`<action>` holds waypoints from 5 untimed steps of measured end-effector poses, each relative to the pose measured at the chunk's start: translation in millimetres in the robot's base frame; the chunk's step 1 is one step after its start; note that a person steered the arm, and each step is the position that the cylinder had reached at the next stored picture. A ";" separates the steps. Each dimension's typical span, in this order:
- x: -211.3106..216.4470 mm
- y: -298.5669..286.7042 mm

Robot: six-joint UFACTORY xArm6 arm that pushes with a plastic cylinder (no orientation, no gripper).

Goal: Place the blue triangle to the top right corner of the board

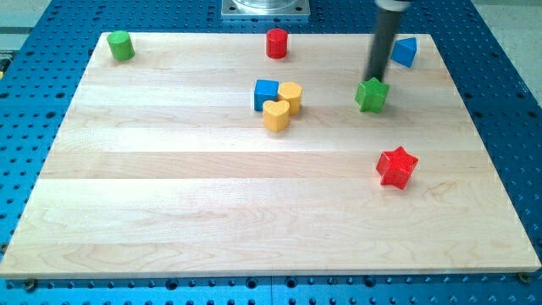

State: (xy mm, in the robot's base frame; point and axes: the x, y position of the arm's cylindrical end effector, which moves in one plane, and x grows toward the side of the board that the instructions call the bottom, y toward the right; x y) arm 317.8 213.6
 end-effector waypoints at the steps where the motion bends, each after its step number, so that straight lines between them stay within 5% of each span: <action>1: -27.6 43.7; 5: -38.7 29.5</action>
